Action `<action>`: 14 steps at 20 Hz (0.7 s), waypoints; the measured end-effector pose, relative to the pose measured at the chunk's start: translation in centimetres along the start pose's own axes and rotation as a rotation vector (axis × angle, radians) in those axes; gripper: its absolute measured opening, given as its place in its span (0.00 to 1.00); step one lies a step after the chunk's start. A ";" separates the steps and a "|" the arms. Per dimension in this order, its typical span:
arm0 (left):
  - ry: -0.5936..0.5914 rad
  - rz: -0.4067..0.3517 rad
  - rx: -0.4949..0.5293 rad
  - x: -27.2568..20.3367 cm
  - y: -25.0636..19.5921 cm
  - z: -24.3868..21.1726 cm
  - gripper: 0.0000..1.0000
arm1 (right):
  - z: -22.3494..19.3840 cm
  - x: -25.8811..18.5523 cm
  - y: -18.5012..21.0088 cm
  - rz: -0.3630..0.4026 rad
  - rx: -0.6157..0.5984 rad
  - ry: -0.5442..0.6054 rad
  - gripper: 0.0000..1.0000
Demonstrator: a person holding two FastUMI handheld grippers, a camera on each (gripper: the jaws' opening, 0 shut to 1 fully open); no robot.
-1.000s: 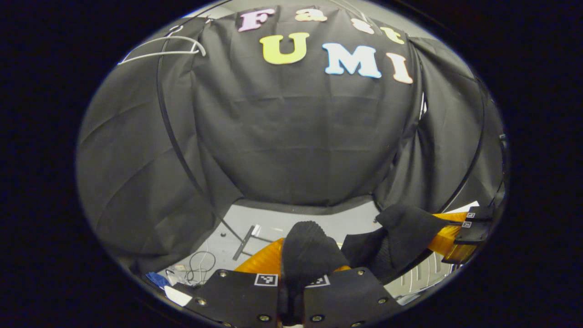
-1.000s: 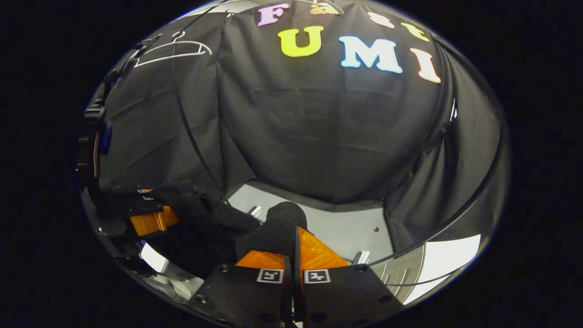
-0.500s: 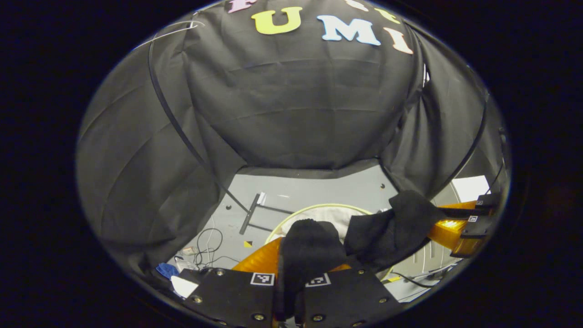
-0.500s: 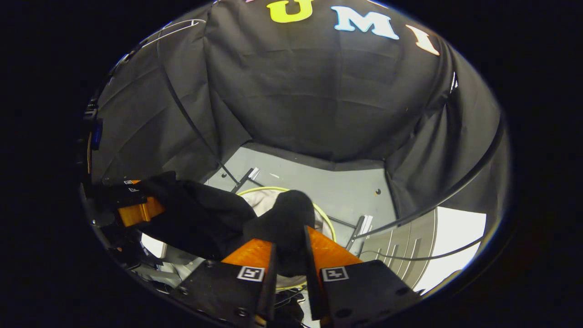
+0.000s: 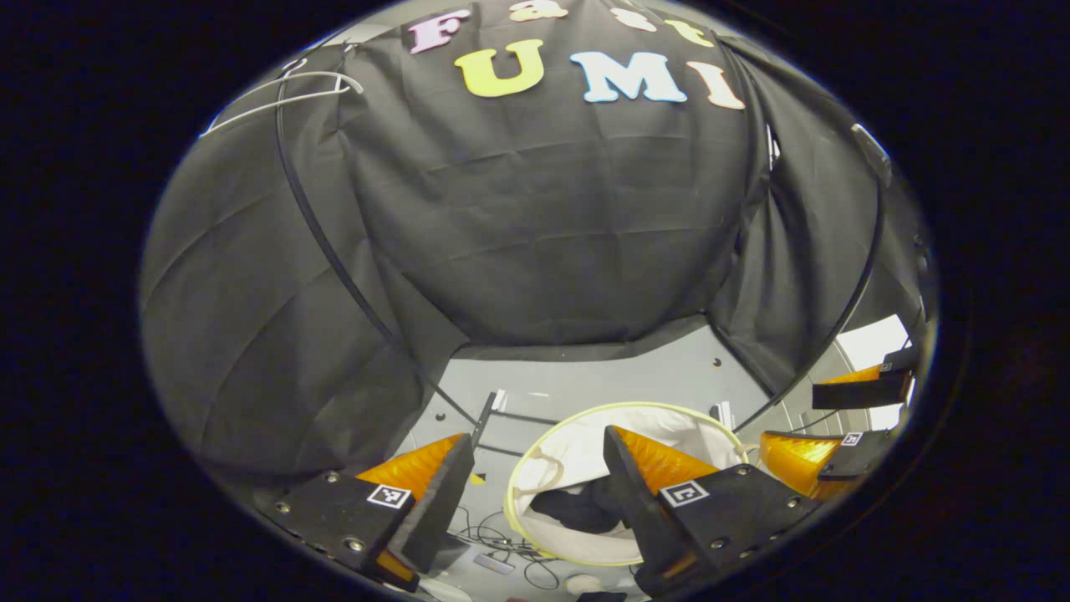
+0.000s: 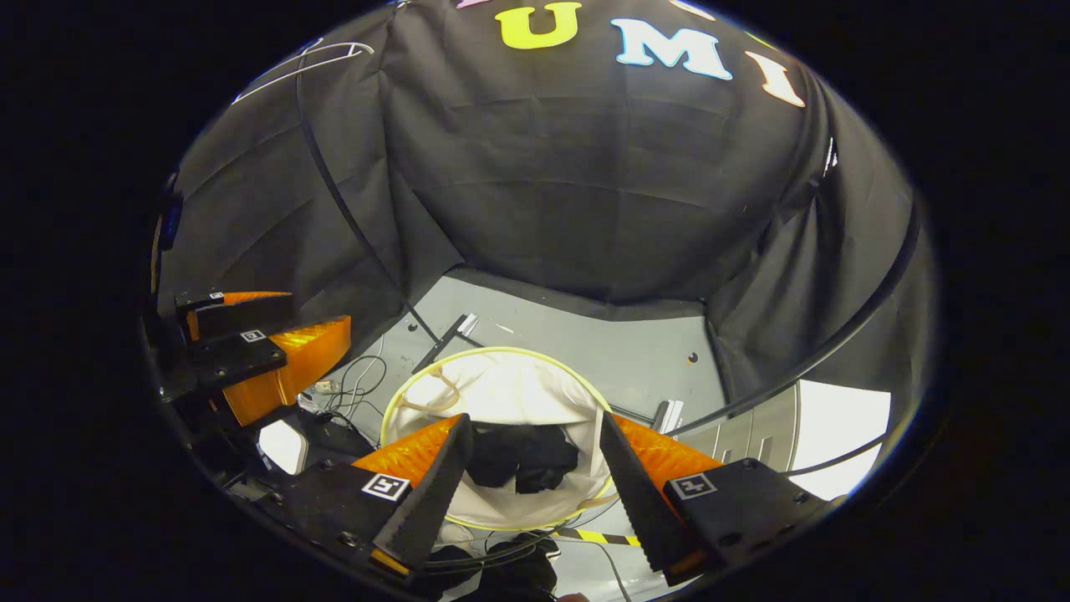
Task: Grasp the clothes on the hanger with both hands and then place them into the laundry hamper below.
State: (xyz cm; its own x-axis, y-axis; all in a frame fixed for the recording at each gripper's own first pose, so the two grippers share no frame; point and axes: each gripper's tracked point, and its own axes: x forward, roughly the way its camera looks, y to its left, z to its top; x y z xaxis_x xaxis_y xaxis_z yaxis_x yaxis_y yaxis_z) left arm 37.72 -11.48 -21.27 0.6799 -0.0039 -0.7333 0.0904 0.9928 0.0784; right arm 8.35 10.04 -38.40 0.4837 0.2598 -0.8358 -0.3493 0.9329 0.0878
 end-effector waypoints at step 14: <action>-0.345 -0.075 -0.017 -14.2 3.0 10.8 0.93 | 9.2 -13.8 0.5 -0.114 0.064 -0.381 0.93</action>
State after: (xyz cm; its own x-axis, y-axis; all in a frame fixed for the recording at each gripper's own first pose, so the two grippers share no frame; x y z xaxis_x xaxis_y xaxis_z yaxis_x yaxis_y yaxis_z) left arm 36.21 -9.75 -3.31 0.8779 -0.1139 -0.4652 0.1391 0.9901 0.0201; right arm 8.90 9.20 -21.85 0.7835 0.2168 -0.5823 -0.2318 0.9715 0.0498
